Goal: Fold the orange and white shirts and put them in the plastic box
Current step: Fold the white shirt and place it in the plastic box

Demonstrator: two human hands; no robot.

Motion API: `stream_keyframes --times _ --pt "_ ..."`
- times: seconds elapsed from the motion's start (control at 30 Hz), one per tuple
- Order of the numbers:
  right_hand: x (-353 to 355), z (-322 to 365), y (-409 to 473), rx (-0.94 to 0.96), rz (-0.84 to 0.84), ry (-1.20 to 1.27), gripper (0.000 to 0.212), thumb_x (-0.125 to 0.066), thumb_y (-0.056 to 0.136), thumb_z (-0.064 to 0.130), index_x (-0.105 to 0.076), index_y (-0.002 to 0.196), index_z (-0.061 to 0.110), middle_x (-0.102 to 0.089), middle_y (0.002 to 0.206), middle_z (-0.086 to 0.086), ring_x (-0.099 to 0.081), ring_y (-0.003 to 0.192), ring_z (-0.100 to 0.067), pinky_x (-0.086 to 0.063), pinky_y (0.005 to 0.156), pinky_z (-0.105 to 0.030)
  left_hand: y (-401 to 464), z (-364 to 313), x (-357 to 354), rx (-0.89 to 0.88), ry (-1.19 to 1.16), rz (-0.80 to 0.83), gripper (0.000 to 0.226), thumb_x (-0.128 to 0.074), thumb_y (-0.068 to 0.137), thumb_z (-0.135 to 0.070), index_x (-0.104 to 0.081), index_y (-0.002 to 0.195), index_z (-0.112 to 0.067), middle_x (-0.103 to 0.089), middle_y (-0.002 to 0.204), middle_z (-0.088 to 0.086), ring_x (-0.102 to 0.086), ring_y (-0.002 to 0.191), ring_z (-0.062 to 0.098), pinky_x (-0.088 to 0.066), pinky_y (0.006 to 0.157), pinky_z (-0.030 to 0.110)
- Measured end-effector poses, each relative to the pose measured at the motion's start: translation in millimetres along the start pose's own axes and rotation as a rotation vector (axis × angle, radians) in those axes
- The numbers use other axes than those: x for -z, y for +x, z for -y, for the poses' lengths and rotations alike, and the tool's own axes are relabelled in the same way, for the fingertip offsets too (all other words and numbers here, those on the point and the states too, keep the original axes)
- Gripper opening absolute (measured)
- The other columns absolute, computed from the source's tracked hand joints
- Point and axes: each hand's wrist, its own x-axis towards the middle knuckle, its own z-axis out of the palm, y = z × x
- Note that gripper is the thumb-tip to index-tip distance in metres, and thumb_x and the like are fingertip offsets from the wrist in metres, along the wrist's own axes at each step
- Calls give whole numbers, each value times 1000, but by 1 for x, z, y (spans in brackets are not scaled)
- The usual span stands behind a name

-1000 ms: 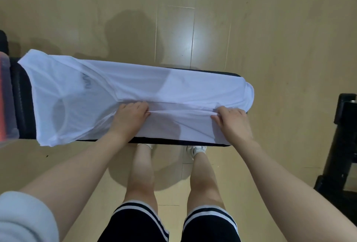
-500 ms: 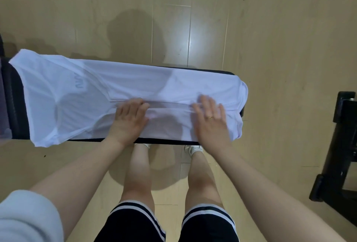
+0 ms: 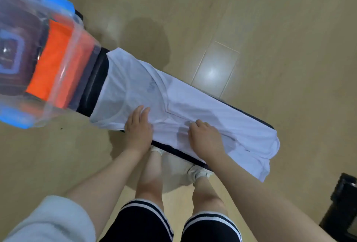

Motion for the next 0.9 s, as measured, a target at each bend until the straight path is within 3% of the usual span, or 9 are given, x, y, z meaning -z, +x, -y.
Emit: stream_keyframes --times 0.07,0.23,0.3,0.4,0.5,0.57,0.67,0.77,0.9 --pt "25 36 38 82 12 111 7 -62 79 10 -61 80 3 -60 78 -15 -60 69 -33 -37 55 -33 -4 22 20 200 -141 -52 46 -47 89 -1 -41 134 -2 -35 145 18 -31 134 35 -24 109 40" --pt "56 108 122 107 -47 156 25 -48 87 10 -60 106 -2 -58 108 -24 -56 94 -42 -48 70 -44 -1 72 51 726 -539 -142 43 -42 94 -7 -35 136 -4 -31 145 19 -39 126 36 -35 99 40" --pt "52 127 150 64 16 107 34 -43 93 15 -50 124 3 -46 132 -20 -45 115 -39 -41 89 -44 6 83 60 860 -697 -151 50 -40 96 -12 -25 143 -9 -30 148 14 -39 129 36 -34 102 41" --pt "43 145 184 4 23 89 43 -39 96 19 -36 137 9 -34 144 -20 -38 126 -38 -33 101 -42 19 102 65 1023 -845 -112 57 -38 98 -24 -13 148 -16 -27 153 10 -36 133 35 -33 105 42" --pt "36 157 210 -62 58 104 47 -37 96 23 -30 141 12 -42 137 -19 -44 121 -38 -35 99 -40 28 125 58 1024 -954 -49 56 -39 98 -26 -18 147 -9 -38 145 16 -41 128 35 -34 98 33" --pt "37 161 226 -181 119 148 48 -38 95 26 -29 140 12 -49 131 -20 -49 117 -38 -36 98 -41 32 137 47 954 -1176 -25 47 -42 97 -25 -30 140 -9 -52 127 13 -53 109 30 -41 85 32" --pt "40 163 245 -384 184 263 37 -46 88 27 -48 121 11 -60 110 -15 -55 105 -35 -44 92 -38 34 148 36 880 -1353 -7 34 -46 96 -21 -38 128 -15 -51 108 0 -50 86 14 -40 69 22" --pt "45 162 251 -369 165 327 9 -51 79 18 -54 72 12 -50 67 -4 -50 72 -28 -40 61 -28 34 159 30 899 -1310 74 26 -48 93 -27 -44 117 -17 -51 95 -2 -47 91 18 -38 69 26" --pt "54 171 245 -188 54 191 8 -44 79 8 -47 71 8 -48 69 -6 -48 71 -29 -32 53 -28 29 167 27 867 -1020 134 25 -53 88 -35 -49 72 -17 -47 69 -1 -48 72 22 -34 56 28"
